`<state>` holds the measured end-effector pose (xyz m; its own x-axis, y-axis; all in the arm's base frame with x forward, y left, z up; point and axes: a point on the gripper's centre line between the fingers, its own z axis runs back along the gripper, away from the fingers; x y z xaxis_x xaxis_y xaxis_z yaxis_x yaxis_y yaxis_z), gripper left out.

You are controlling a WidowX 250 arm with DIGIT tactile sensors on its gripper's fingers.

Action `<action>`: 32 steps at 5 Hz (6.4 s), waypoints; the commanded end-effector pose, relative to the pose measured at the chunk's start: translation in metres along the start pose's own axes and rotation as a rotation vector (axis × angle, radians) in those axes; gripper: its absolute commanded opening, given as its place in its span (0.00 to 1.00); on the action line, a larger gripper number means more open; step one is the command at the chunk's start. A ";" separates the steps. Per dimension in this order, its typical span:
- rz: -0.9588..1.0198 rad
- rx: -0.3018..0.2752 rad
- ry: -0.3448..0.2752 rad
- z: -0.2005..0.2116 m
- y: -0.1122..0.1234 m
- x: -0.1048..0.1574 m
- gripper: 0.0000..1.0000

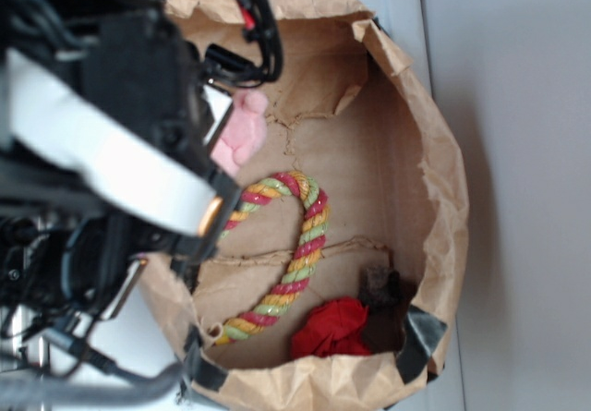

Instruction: Grab the red paper.

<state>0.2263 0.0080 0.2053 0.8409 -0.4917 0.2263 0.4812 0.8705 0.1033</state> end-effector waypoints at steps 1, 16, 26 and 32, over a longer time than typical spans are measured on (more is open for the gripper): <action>0.019 0.048 -0.038 0.007 0.008 0.012 1.00; -0.408 -0.051 -0.178 -0.091 -0.001 0.067 1.00; -0.892 -0.165 -0.262 -0.087 -0.013 0.078 1.00; -0.975 -0.187 -0.275 -0.097 -0.026 0.083 1.00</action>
<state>0.3145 -0.0545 0.1122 0.0406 -0.9366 0.3481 0.9818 0.1020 0.1599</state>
